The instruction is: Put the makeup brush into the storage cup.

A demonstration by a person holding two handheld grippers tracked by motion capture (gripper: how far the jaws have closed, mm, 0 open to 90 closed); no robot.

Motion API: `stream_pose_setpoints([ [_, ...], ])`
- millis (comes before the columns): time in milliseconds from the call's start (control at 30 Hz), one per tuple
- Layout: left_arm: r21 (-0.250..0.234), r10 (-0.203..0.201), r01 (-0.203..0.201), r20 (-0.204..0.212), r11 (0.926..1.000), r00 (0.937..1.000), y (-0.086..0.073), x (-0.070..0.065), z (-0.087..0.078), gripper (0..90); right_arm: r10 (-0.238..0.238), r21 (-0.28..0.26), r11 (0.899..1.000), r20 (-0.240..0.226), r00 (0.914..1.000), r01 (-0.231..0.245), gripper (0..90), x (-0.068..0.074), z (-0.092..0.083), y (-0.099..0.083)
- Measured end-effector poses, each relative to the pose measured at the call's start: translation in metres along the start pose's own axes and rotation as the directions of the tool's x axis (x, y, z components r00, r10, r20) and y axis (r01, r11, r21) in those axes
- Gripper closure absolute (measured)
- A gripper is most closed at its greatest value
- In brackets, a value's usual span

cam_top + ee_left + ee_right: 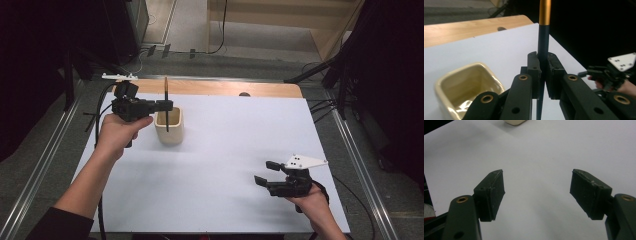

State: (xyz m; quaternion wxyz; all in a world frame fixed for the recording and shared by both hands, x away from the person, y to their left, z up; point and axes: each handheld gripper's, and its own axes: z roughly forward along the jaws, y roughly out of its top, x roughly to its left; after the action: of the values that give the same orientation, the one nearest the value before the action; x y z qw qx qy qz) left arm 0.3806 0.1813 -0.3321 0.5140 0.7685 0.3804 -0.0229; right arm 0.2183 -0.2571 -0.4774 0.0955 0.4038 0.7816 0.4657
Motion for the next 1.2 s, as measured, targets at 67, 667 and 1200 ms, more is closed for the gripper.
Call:
stream_pose_setpoints([
  [67, -0.009, -0.002, 0.002, -0.012, 1.0, 0.9999, 0.001, 0.002, 0.001, 83.8, 0.001, 0.0, 1.0, 0.0, 1.0, -0.001, 28.5, 0.0, 0.0, 0.0],
  [667, -0.075, 0.024, -0.035, -0.144, 0.9965, 0.9893, 0.009, 0.004, 0.013, 83.8, 0.0, 0.004, 1.0, -0.004, 1.0, 0.0, 28.5, 0.001, 0.0, 0.0],
  [1200, -0.108, 0.022, -0.047, -0.219, 0.9931, 0.9755, 0.005, 0.017, 0.032, 83.8, -0.003, 0.002, 1.0, -0.01, 0.9999, 0.003, 28.5, 0.001, 0.0, 0.0],
])
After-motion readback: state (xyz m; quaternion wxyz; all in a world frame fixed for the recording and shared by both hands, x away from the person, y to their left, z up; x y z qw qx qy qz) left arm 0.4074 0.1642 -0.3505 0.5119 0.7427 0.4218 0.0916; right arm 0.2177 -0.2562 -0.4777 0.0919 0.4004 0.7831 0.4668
